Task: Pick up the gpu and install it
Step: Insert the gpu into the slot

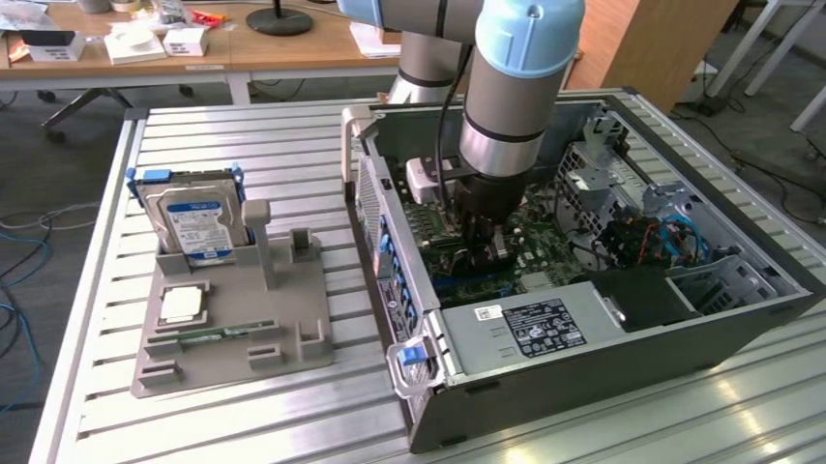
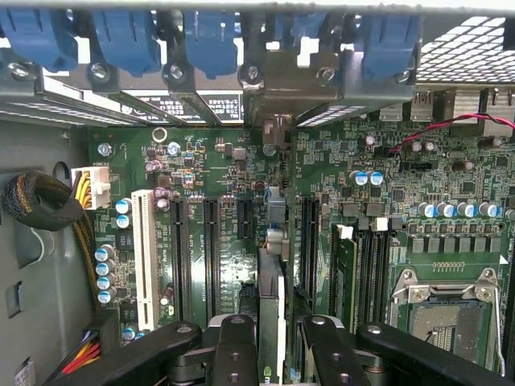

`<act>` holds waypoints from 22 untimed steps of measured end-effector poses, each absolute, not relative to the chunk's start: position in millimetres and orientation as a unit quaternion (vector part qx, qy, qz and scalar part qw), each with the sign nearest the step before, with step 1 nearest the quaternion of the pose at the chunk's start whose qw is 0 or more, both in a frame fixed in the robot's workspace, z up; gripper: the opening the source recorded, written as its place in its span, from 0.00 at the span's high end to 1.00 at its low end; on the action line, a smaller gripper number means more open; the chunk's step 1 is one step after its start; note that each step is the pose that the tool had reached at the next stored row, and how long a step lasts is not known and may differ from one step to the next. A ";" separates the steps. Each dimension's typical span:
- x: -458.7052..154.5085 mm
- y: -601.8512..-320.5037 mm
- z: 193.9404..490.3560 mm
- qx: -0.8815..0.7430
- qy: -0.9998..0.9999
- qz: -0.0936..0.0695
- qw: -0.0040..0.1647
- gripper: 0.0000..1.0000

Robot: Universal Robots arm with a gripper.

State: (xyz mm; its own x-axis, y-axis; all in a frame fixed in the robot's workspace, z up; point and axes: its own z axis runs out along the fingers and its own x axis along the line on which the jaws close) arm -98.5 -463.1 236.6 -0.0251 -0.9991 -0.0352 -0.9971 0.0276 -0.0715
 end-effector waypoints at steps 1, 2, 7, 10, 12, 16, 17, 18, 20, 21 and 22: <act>-98.5 -463.1 236.6 -0.697 0.716 -0.013 0.038 0.74; -98.5 -463.1 236.6 -0.697 0.716 -0.013 0.038 0.74; -98.5 -463.0 237.1 -0.697 0.716 -0.013 0.038 0.74; -98.6 -463.0 237.9 -0.697 0.716 -0.013 0.038 0.74; -98.6 -463.0 238.0 -0.697 0.716 -0.013 0.038 0.74; -98.6 -463.1 238.2 -0.697 0.716 -0.013 0.038 0.74; -98.6 -463.1 238.3 -0.697 0.716 -0.013 0.038 0.74; -98.7 -463.0 238.3 -0.697 0.716 -0.013 0.038 0.74; -98.8 -463.1 238.3 -0.697 0.716 -0.014 0.038 0.74; -98.9 -463.1 238.3 -0.697 0.716 -0.014 0.038 0.74; -99.0 -463.1 238.3 -0.697 0.716 -0.014 0.038 0.74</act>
